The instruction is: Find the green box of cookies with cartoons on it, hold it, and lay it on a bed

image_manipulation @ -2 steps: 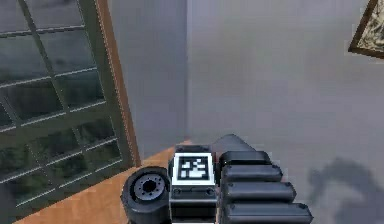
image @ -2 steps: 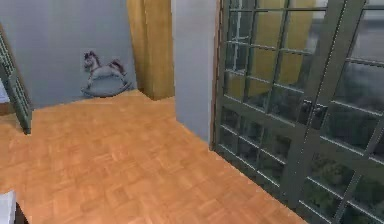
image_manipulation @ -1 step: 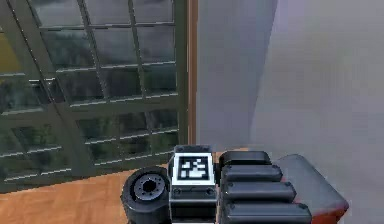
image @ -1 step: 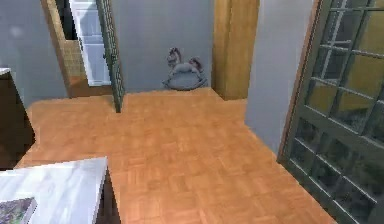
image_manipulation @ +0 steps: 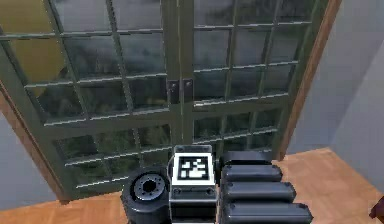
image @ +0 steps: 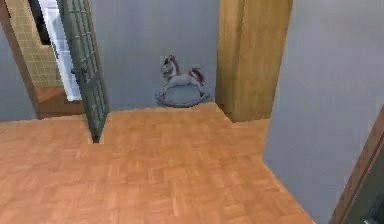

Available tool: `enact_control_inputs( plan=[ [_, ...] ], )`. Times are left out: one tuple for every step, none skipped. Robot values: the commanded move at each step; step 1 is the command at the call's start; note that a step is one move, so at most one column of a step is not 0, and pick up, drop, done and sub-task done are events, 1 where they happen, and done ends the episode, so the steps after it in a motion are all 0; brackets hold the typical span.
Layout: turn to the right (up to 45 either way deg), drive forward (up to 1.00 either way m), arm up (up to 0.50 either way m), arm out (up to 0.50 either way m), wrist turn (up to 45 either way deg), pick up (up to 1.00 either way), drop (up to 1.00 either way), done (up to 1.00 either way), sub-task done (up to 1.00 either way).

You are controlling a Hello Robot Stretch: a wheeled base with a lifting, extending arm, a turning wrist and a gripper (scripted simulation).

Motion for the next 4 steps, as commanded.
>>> enact_control_inputs(
  plan=[
    [33.0,0.0,0.0,0.0,0.0,0.0,0.0,0.0,0.0],
    [0.0,0.55,0.0,0.0,0.0,0.0,0.0,0.0,0.0],
    [-45.0,0.0,0.0,0.0,0.0,0.0,0.0,0.0,0.0],
    [-39.0,0.0,0.0,0.0,0.0,0.0,0.0,0.0,0.0]
  ],
)
